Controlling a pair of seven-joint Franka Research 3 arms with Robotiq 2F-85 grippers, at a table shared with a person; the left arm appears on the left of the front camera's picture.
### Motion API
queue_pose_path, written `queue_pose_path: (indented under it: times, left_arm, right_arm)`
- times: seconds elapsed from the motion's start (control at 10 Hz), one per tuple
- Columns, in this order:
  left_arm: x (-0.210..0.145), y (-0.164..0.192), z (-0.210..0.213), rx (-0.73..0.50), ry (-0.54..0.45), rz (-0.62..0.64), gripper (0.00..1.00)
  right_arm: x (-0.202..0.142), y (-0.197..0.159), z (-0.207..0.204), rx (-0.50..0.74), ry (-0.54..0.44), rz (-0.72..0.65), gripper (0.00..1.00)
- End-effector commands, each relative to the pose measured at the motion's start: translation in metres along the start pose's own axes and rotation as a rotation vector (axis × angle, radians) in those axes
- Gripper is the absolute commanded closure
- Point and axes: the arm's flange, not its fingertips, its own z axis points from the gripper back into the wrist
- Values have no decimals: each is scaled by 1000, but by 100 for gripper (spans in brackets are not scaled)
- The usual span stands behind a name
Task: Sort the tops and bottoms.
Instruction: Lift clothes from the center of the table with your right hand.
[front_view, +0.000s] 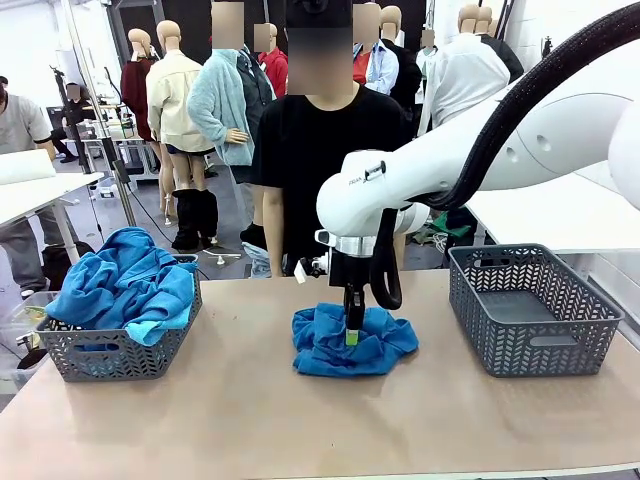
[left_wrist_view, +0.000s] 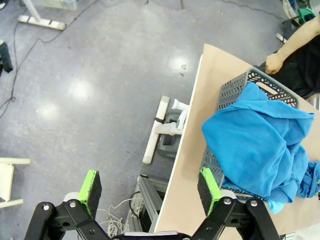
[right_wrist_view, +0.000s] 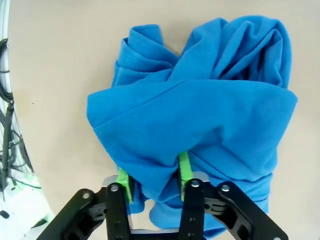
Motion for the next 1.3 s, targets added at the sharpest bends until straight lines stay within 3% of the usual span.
queue_pose_path:
  times: [0.0, 0.4, 0.6, 1.0, 1.2]
  left_arm:
    - [-2, 1, 1, -9, -2, 3, 0]
    - [-2, 1, 1, -9, -2, 3, 0]
    - [-2, 1, 1, -9, -2, 3, 0]
    - [-2, 1, 1, -9, -2, 3, 0]
    - [-2, 1, 1, -9, -2, 3, 0]
  right_arm:
    - [4, -2, -5, 7, 35, -20, 100]
    - [11, 3, 7, -15, 68, -34, 100]
    - [14, 13, 42, -70, 113, -67, 100]
    - [15, 83, 201, -252, 142, -184, 100]
    - [16, 141, 282, -361, 82, -306, 100]
